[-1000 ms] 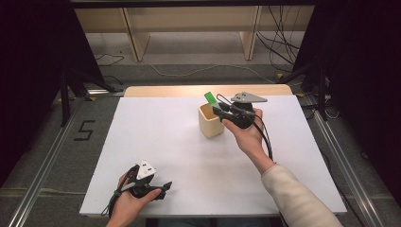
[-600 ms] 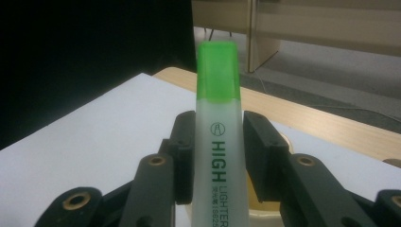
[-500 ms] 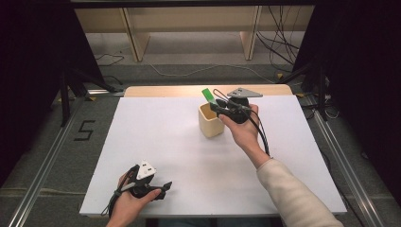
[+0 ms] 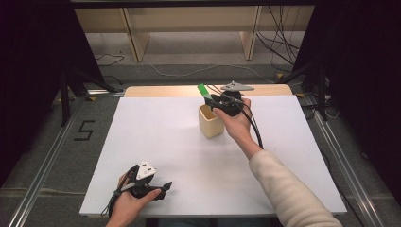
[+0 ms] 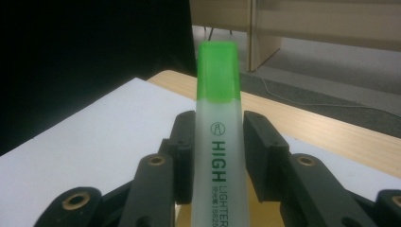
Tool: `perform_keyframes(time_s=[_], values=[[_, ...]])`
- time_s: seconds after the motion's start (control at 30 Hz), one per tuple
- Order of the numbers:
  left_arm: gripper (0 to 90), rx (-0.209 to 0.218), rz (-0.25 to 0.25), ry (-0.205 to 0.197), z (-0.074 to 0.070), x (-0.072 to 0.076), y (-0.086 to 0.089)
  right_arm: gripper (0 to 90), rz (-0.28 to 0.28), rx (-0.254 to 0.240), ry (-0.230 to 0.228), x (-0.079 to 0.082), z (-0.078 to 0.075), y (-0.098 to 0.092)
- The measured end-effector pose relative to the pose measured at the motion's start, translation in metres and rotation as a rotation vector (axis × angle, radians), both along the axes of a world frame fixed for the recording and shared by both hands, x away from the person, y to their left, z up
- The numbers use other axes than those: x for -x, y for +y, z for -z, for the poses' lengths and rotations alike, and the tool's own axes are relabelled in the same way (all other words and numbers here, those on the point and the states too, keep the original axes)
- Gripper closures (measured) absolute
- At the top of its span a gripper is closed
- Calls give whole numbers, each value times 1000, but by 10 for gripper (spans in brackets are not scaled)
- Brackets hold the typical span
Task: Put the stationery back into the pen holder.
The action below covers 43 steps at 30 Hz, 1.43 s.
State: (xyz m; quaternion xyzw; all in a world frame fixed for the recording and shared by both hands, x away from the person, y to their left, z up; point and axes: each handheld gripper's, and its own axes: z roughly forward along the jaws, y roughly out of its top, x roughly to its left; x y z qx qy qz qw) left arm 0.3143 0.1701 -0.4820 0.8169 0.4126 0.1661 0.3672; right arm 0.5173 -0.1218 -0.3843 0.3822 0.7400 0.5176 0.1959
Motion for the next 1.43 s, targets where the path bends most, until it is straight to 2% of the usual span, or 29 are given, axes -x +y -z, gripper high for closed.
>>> perform_keyframes(time_s=[0.07,0.1,0.17,0.23,0.27,0.43,0.6,0.73,0.83,0.93,1.0,1.17,1.3,1.43], values=[[230,-5,5,2,0,0,0,660,-4,4,-6,-2,3,2],[230,-5,5,0,0,0,0,629,-10,12,-9,-3,5,2],[230,-4,6,-1,-1,1,1,480,-1,17,-10,-2,6,1],[230,-4,5,1,0,0,1,398,3,23,-2,1,4,-3],[230,-1,2,0,0,0,1,367,4,17,-13,5,1,-7],[230,-12,5,4,0,-1,0,377,-9,28,-35,23,-5,-25],[230,-6,1,3,1,0,-2,427,-18,18,-20,27,-4,-37],[230,-9,-1,6,1,0,0,420,-21,16,-4,32,-1,-46],[229,1,-8,3,1,0,2,396,-43,25,11,44,3,-58],[230,0,-5,3,1,0,1,364,-72,52,24,62,7,-73],[229,-7,-3,2,0,0,0,329,-94,76,51,77,13,-86],[227,5,-10,1,0,0,0,279,-136,144,124,120,41,-118],[223,10,-10,-4,0,1,-1,263,-141,157,172,147,59,-142],[215,19,-3,-5,0,1,-2,244,-146,145,206,167,71,-158]])
